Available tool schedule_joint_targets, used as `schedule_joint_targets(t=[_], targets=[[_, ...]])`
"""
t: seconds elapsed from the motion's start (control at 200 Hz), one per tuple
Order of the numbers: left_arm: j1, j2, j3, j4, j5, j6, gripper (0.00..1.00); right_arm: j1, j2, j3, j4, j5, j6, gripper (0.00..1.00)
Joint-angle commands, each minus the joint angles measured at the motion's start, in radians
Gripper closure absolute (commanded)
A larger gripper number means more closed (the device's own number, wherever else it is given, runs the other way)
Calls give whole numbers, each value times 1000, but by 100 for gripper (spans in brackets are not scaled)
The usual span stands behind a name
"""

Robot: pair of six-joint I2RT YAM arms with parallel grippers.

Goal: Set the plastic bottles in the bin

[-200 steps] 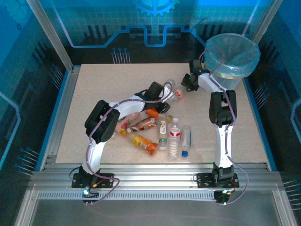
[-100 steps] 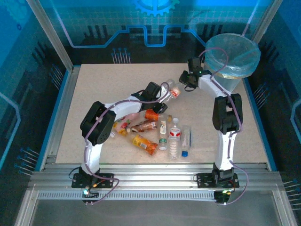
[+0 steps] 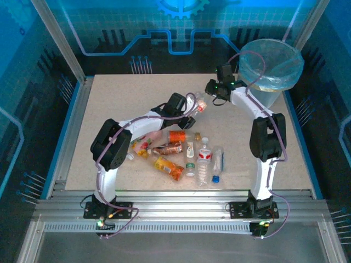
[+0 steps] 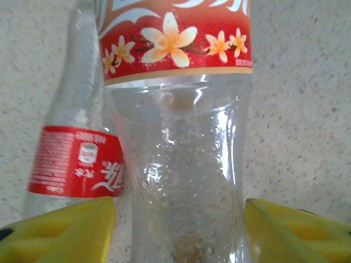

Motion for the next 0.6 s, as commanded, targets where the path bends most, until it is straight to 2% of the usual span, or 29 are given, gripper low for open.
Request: schedule_joint_targets(t=[0.0,0.17,0.355,0.465,0.59], targets=[[10,-105,38,20,-18,-15,31,22,-72,49,-23,63,-71,100],[10,-212,70,-10,-27,-36,26,45,-97,202,-70,161,-198,100],[3,-288,109,-15,-14,-119,25,87,-123,392,-68,302,-392,100],[1,-280,174,-38,32,-195,25,120,-124,482,-6,443,-572,100],[0,-230,262,-72,112,-256,25,135,-121,512,154,590,-794,100]])
